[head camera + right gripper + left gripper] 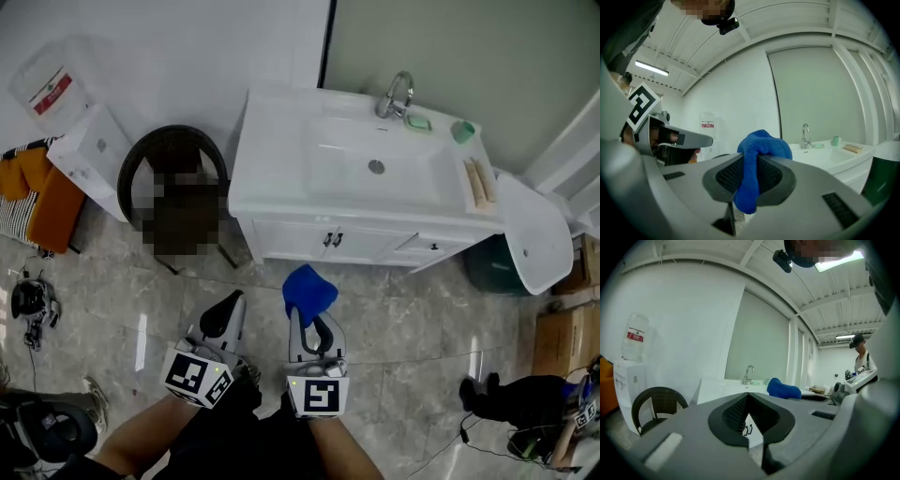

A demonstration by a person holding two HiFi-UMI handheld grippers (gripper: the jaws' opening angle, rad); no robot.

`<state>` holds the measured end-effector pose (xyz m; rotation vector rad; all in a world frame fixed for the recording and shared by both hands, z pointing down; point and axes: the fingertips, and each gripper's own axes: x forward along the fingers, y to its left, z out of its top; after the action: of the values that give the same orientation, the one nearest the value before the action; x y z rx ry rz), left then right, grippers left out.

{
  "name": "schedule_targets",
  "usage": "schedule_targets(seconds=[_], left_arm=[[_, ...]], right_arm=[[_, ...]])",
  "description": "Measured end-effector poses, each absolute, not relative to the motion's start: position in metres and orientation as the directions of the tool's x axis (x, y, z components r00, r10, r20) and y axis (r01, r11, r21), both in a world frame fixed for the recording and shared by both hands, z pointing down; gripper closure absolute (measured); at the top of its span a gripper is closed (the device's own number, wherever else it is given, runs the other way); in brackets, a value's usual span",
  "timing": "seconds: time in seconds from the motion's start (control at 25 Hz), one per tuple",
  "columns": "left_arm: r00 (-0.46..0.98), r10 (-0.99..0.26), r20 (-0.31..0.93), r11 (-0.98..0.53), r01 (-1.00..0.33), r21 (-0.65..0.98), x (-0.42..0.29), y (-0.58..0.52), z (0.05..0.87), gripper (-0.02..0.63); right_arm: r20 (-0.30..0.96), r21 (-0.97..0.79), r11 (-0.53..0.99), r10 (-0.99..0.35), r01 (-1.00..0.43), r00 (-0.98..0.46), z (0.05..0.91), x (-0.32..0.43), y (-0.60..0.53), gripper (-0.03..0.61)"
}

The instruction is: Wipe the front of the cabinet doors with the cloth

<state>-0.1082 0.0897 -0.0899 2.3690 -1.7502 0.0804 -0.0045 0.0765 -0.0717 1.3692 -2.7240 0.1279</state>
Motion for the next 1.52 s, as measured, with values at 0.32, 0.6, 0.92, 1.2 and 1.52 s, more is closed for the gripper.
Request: schedule_targets(seconds=[0.32,0.6,0.92,1.2,1.52], left_arm=[[0.321,-0.932,0.167,-0.31,-0.946,0.091,-0.146,0.071,-0.065,0.614],[0.296,-0.935,0.196,-0.285,-0.955,0.082,-0.165,0.036,-0.039,0.613],[0.196,-0.955,0.22,-0.188,-0.98,0.06,-0.144,-0.012,-0.005,0.613],[0.14,-0.966,0.216,-0.13,-0.99,0.062,-0.166,-0.036,0.052,0.614],[0.018,-0.972,0.235,-0.002,-0.998,0.067,-0.279,-0.014,0.081,0.614]], right_arm=[[0.138,0.015,0.571,-0.814,-0.821,-0.564,-0.044,-0.041,0.048,0.534],[0.169,0.024,0.618,-0.777,-0.786,-0.606,-0.016,-0.075,0.022,0.534],[0.165,-0.011,0.662,-0.738,-0.75,-0.654,0.032,-0.061,-0.023,0.534],[0.205,-0.009,0.68,-0.716,-0.733,-0.667,0.111,-0.077,-0.057,0.534],[0.143,0.039,0.766,-0.64,-0.642,-0.755,0.2,-0.198,-0.074,0.534]])
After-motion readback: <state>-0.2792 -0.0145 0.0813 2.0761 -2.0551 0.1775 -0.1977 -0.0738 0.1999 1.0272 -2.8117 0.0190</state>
